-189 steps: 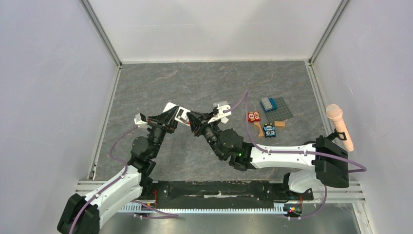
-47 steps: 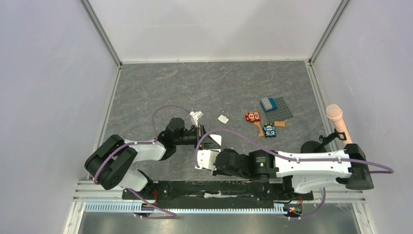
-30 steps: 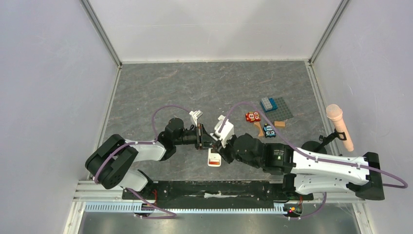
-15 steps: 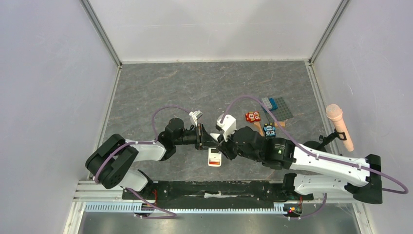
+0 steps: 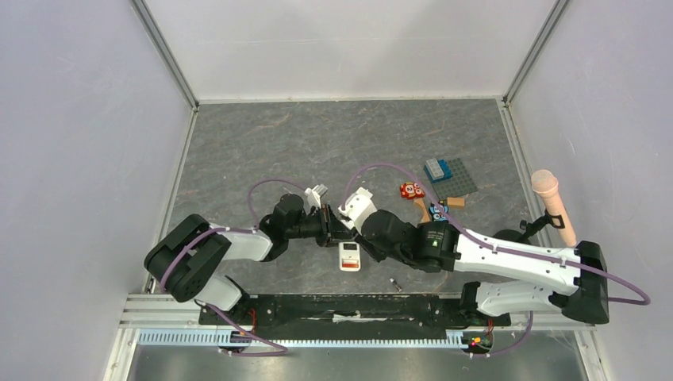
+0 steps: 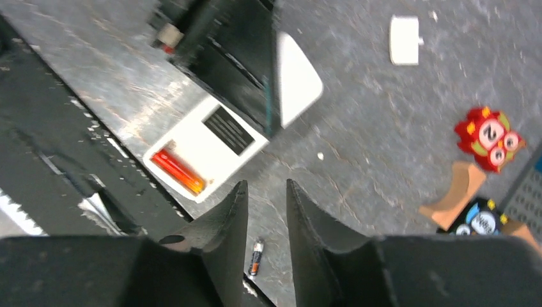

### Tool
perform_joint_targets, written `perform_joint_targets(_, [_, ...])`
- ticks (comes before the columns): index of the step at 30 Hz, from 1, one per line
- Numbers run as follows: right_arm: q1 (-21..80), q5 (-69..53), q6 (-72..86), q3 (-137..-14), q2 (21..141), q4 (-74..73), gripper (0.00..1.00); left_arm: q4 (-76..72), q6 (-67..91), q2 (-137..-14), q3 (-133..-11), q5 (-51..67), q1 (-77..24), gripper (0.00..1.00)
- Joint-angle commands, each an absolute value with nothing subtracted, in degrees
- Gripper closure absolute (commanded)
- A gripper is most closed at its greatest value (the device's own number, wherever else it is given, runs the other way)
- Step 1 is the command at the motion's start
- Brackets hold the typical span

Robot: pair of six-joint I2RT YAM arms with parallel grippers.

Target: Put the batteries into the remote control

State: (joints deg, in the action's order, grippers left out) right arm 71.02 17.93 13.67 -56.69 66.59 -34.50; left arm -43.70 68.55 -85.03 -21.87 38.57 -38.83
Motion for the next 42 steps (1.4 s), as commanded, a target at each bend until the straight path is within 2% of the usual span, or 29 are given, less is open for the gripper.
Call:
perform_joint_targets(1, [70.66,26.15,26.61,-51.94,66.38,-37.98,0.65,-34.65,62.01,-83.01,-23.53,31.21,-39.11,0.98])
perform_joint_targets(2, [70.66,26.0,29.49,-50.3,65.61,-38.22,0.55,-32.37,60.75,-81.93,-23.63,29.78,-39.11,0.98])
perform_joint_targets(3, [70.53,26.02,31.59,-47.88,64.53,-38.23,0.51,-29.25,59.31,-80.55,-23.94,28.45,-39.11,0.98])
perform_joint_targets(8, [69.76,23.58,36.7,-39.22,59.74,-38.27,0.48,-19.42,55.01,-75.38,-25.03,23.12,-39.11,0.98])
perform_joint_targets(15, [66.47,21.77,38.32,-32.76,60.99,-39.19,0.45,-18.41,54.69,-75.13,-24.64,23.56,-39.11,0.98])
perform_joint_targets(30, [64.33,15.29,32.99,-33.07,64.25,-33.56,0.45,-19.86,55.72,-73.6,-22.92,23.74,-39.11,0.98])
perform_joint_targets(42, [64.33,11.78,32.26,-33.31,63.58,-32.23,0.52,-20.11,55.72,-73.69,-22.43,23.42,-39.11,0.98])
